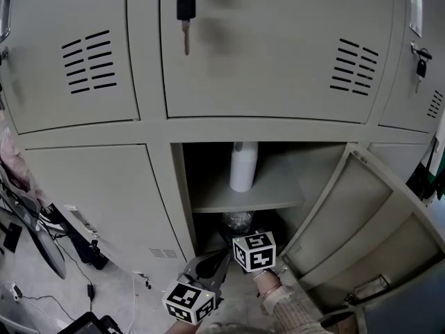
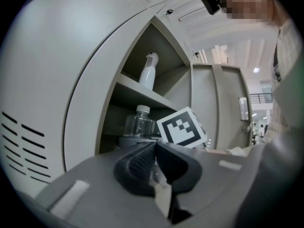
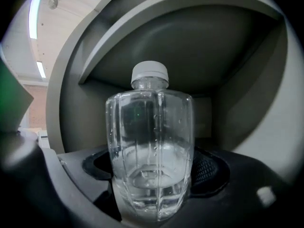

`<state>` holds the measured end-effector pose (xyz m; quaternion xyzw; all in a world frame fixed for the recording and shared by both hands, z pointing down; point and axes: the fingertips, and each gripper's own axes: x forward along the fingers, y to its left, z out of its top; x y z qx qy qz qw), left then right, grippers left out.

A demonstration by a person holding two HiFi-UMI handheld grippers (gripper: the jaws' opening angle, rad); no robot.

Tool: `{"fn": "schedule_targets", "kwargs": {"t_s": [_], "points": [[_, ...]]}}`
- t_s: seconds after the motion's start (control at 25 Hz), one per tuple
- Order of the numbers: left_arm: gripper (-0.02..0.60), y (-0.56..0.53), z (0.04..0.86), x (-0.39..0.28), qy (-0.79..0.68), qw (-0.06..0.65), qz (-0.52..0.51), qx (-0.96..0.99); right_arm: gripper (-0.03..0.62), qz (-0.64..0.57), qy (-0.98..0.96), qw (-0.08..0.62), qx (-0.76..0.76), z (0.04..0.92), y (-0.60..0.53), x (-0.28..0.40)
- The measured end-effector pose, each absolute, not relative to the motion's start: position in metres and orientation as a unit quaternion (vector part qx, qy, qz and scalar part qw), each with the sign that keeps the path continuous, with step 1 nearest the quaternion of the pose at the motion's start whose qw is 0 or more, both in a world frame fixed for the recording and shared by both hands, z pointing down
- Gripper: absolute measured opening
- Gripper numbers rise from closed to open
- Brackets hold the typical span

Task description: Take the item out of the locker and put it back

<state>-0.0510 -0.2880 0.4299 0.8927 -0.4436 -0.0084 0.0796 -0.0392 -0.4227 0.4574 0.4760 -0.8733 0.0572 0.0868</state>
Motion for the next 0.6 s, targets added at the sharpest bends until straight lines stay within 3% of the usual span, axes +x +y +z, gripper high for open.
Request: {"fn": "schedule_targets", "kwargs": {"t_s": [0.6], "points": [[0.006,-0.255,0.439,-0.066,-0.472,0.106,-0.012,0.875,0.440,0.078,-0.889,0.077,0.444,0.454,-0.339,-0.016]]}}
